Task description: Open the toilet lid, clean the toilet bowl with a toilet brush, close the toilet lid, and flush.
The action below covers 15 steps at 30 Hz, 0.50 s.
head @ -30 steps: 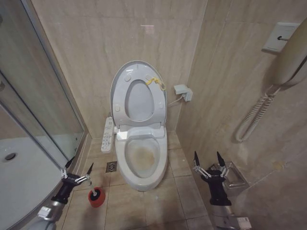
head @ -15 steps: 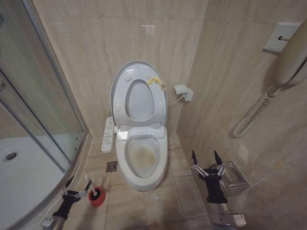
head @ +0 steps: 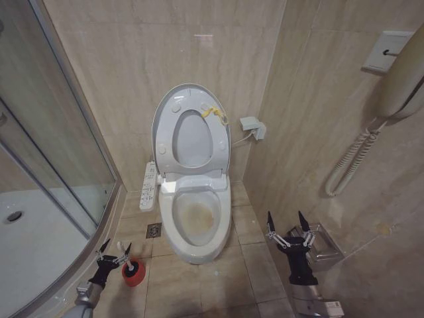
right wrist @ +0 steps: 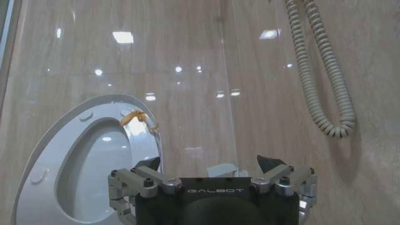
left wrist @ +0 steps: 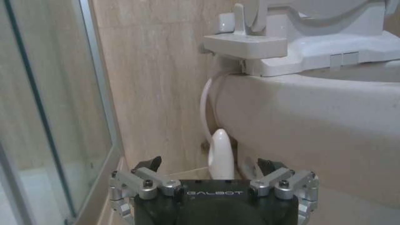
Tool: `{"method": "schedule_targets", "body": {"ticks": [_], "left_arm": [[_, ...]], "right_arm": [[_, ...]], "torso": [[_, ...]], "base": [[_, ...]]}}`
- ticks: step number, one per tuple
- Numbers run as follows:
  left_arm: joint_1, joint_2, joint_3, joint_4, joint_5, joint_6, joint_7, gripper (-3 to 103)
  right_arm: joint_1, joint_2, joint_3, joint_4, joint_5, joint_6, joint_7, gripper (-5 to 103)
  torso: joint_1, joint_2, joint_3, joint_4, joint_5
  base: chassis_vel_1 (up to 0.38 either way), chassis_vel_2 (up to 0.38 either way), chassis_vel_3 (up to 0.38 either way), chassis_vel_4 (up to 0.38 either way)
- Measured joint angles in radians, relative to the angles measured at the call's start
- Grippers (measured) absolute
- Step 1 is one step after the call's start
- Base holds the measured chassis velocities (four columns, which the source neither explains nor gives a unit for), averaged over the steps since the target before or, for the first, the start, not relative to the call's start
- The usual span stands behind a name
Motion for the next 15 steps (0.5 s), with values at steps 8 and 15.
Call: {"method": "schedule_targets", "body": {"ticks": [8, 15], "left_arm": [[-0.021, -0.02, 0.007, 0.03, 0.005, 0.006, 0.008, 92], [-0.007, -0.027, -0.002, 0.027, 0.008, 0.006, 0.005, 64]], "right_arm": [[0.002, 0.002, -0.003, -0.005, 0.0, -0.001, 0.0, 100], [0.005, -0.003, 0.0, -0.013, 0.0, -0.001, 0.0, 100]], "torso": [[0.0, 0.0, 0.0, -0.0001, 0.0], [0.0, 0.0, 0.0, -0.0001, -0.0003]], "base": [[0.0, 0.0, 0.0, 0.0], [0.0, 0.0, 0.0, 0.0]]}}
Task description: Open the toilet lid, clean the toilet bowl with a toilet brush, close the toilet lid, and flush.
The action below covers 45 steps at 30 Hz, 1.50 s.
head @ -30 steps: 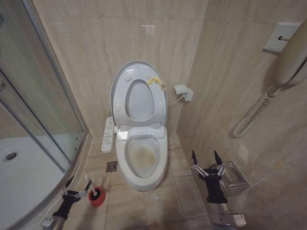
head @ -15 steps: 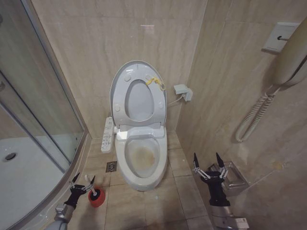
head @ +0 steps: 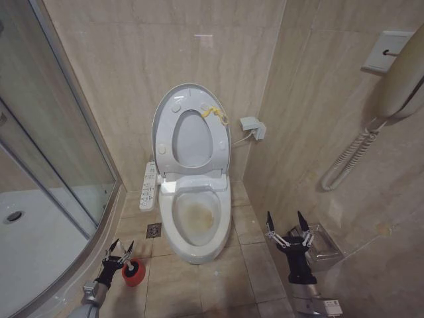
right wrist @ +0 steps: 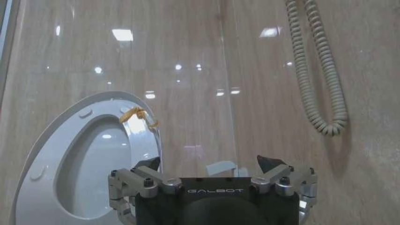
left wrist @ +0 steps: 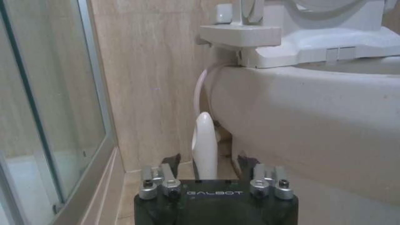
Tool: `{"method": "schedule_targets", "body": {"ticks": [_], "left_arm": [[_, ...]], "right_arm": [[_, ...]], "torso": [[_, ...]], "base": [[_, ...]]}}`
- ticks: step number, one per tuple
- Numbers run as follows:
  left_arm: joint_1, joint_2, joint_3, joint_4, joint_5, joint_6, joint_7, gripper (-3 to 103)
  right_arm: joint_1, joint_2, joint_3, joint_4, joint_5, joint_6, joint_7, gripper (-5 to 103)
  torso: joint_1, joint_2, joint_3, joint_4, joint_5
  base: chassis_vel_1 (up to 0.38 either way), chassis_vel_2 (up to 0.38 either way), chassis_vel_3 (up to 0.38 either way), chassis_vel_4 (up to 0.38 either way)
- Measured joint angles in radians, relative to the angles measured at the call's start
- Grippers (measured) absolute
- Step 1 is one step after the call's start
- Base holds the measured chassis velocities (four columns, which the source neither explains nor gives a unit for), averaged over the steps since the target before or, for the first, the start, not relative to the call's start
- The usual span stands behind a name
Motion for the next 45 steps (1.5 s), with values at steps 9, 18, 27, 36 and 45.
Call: {"method": "schedule_targets", "body": {"ticks": [9, 18, 27, 36, 45], "left_arm": [[0.026, -0.002, -0.014, -0.033, -0.002, -0.003, 0.002, 38], [0.12, 0.003, -0.051, -0.171, -0.012, 0.001, -0.03, 22], [0.305, 0.007, -0.086, -0.547, -0.068, 0.068, -0.192, 22], [0.476, -0.003, -0.081, -1.054, -0.093, 0.42, -0.67, 22], [0.582, 0.056, -0.069, -1.421, -0.175, 0.57, -0.732, 22]], "right_arm": [[0.003, -0.004, 0.0, -0.008, 0.0, 0.001, 0.0, 100], [0.01, -0.002, -0.003, -0.017, -0.001, 0.006, 0.0, 100], [0.018, 0.006, -0.009, -0.026, -0.011, 0.01, -0.001, 100], [0.019, 0.007, -0.01, -0.032, -0.015, 0.013, -0.003, 100], [0.012, 0.012, -0.011, -0.021, 0.035, 0.034, -0.031, 100]], "torso": [[0.0, 0.0, 0.0, -0.0001, 0.0], [0.0, 0.0, 0.0, 0.0, -0.0001], [0.0, 0.0, 0.0, -0.0002, 0.0003], [0.0, 0.0, 0.0, -0.0002, 0.0001], [0.0, 0.0, 0.0, -0.0002, 0.0002]], "base": [[0.0, 0.0, 0.0, 0.0], [0.0, 0.0, 0.0, 0.0], [0.0, 0.0, 0.0, 0.0], [0.0, 0.0, 0.0, 0.0], [0.0, 0.0, 0.0, 0.0]]}}
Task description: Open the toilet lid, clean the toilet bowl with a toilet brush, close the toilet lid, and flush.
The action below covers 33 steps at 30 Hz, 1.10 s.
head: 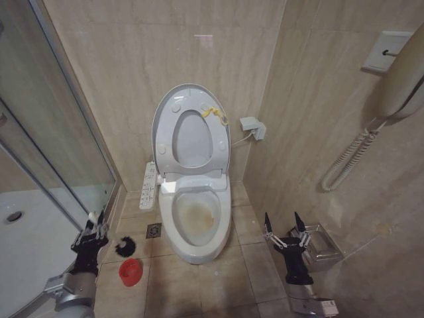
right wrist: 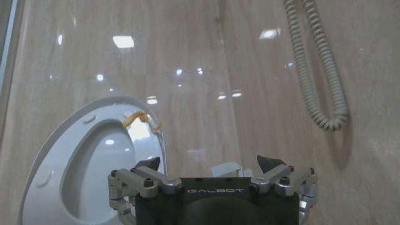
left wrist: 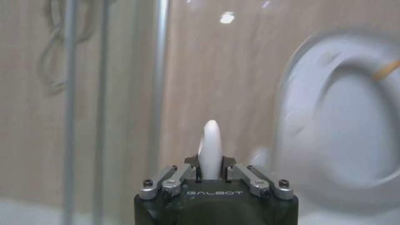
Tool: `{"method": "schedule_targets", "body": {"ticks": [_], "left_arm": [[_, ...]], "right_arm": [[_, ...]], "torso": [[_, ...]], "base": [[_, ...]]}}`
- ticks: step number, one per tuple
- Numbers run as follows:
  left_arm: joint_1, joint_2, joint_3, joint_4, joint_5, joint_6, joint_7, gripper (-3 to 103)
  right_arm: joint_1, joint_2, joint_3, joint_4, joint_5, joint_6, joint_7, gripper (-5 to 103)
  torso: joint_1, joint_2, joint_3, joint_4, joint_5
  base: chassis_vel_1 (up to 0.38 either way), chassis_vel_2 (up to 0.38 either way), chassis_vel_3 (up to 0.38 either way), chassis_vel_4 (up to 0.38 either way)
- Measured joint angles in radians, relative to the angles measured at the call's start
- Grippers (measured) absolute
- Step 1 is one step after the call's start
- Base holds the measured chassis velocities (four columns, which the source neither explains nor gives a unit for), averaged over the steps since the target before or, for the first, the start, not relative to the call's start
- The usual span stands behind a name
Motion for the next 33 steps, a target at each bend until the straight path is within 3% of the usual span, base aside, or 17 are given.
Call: {"method": "schedule_targets", "body": {"ticks": [4, 9, 11, 28, 33], "left_arm": [[0.018, 0.059, 0.016, -0.163, -0.046, 0.057, 0.014, 22], [0.013, 0.092, 0.037, -0.21, -0.065, 0.06, 0.052, 22], [-0.002, 0.114, 0.06, -0.218, -0.079, 0.057, 0.093, 22], [-0.189, 0.258, 0.179, -0.099, -0.128, 0.033, 0.201, 22], [-0.227, 0.271, 0.232, -0.06, -0.138, 0.061, 0.181, 22]], "right_arm": [[0.0, -0.001, 0.004, 0.016, 0.01, -0.009, 0.017, 100], [-0.005, -0.001, 0.005, 0.023, 0.027, -0.011, 0.011, 100], [-0.008, 0.001, 0.005, 0.025, 0.045, -0.004, -0.006, 100], [-0.02, 0.056, 0.014, 0.03, 0.0, -0.015, 0.03, 100], [-0.019, 0.068, 0.015, 0.021, -0.013, -0.01, 0.031, 100]], "torso": [[0.0, 0.0, 0.0, 0.0001, 0.0001], [0.0, 0.0, 0.0, 0.0001, -0.0001], [0.0, 0.0, 0.0, 0.0002, -0.0001], [0.0, 0.0, 0.0, 0.0003, -0.0002], [0.001, 0.0, 0.001, -0.0003, -0.0002]], "base": [[0.0, 0.0, 0.0, 0.0], [0.0, 0.0, 0.0, 0.0], [0.0, 0.0, 0.0, 0.0], [-0.102, 0.094, 0.105, -0.109], [-0.212, 0.186, 0.186, -0.206]]}}
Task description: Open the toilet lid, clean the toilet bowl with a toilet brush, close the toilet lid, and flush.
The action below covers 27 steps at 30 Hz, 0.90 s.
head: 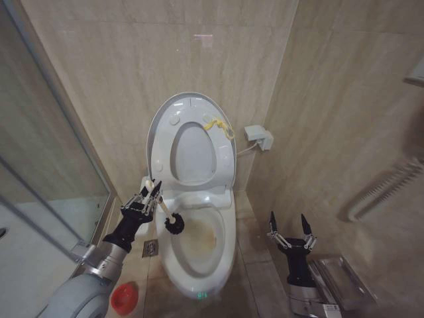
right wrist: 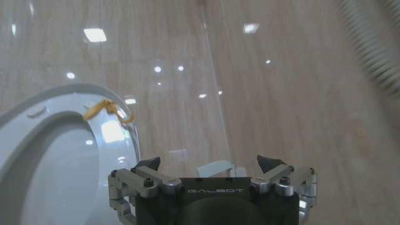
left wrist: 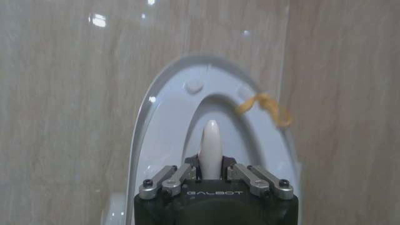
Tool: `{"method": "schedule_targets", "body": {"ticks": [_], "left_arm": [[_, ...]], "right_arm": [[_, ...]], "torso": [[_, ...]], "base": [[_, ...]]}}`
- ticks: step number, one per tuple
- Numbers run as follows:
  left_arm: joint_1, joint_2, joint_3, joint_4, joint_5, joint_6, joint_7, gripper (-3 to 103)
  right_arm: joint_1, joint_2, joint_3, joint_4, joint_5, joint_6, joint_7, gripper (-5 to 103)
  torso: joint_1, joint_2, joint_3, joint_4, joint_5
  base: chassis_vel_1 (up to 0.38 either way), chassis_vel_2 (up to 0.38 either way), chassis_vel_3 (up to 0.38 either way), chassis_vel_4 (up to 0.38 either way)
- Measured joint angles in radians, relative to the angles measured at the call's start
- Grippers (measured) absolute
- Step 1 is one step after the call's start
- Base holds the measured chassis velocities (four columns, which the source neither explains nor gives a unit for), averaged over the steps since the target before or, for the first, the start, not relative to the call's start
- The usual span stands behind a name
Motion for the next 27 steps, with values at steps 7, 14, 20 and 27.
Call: {"method": "schedule_targets", "body": {"ticks": [7, 14, 20, 27], "left_arm": [[-0.057, 0.024, 0.075, 0.092, -0.001, -0.068, 0.104, 22], [-0.182, 0.107, 0.226, 0.248, -0.041, -0.236, 0.447, 22], [-0.323, 0.16, 0.344, 0.382, -0.055, -0.336, 0.692, 22], [-0.401, 0.192, 0.429, 0.502, -0.024, -0.362, 0.733, 22]], "right_arm": [[-0.001, 0.007, 0.013, -0.003, -0.004, 0.001, 0.0, 100], [-0.016, 0.007, 0.032, 0.004, -0.003, 0.003, 0.001, 100], [-0.013, 0.008, 0.034, 0.008, -0.001, 0.003, 0.001, 100], [0.023, 0.005, 0.025, -0.014, 0.005, 0.002, 0.001, 100]], "torso": [[0.0, 0.0, 0.0, 0.001, -0.0002], [-0.002, 0.001, -0.001, 0.0004, 0.0001], [-0.001, 0.0, 0.0, 0.0001, 0.0], [-0.001, 0.0, 0.0, 0.0004, -0.0001]], "base": [[-0.085, 0.107, 0.061, -0.056], [0.019, -0.033, -0.019, 0.026], [0.0, 0.0, 0.0, 0.0], [0.0, 0.0, 0.0, 0.0]]}}
